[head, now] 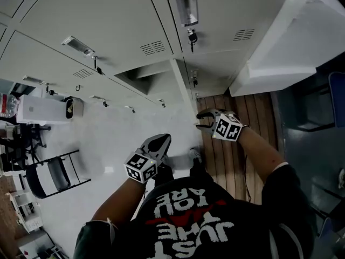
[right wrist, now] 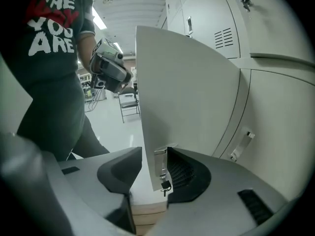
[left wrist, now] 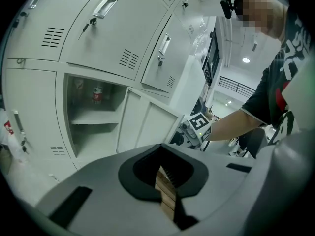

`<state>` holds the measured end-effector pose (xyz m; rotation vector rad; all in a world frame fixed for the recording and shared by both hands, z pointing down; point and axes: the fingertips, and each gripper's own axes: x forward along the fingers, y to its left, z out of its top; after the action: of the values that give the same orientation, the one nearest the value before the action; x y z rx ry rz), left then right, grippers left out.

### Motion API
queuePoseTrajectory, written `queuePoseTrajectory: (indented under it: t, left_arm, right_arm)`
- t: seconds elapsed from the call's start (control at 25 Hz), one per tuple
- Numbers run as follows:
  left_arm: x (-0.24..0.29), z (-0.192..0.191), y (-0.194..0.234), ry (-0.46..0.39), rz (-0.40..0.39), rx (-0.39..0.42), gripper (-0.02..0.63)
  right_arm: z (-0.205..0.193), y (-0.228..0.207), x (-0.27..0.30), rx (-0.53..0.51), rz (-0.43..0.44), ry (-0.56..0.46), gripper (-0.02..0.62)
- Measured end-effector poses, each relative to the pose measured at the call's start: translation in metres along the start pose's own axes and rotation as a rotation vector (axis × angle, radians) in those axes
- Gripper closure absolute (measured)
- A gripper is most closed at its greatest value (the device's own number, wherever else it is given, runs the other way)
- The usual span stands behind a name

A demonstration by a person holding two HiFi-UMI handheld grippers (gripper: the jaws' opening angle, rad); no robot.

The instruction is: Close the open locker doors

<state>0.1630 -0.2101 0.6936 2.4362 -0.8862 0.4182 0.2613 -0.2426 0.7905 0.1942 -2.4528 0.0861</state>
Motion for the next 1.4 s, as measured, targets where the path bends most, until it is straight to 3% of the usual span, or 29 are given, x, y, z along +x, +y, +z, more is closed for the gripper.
queuePoseTrajectory:
  t: [0.84, 1.16, 1.4]
  left_arm:
    - [-0.057, -0.024, 0.046, -0.045, 0.026, -0.05, 0.598]
    - [-0.093, -0.041, 0.083, -0.041, 0.026, -0.065, 0.598]
    - [-0.119, -0.049, 0.108, -0.046, 0.039, -0.07, 0.598]
  right_arm:
    - [0.047, 0.021, 0.082, -0.051, 0.046, 0.047, 0.419]
    - [0.053, 0.004, 0.123, 0.009, -0.029, 0.1, 0.419]
    - [0.075, 0.001, 0.151, 0.017, -0.049, 0.079, 0.422]
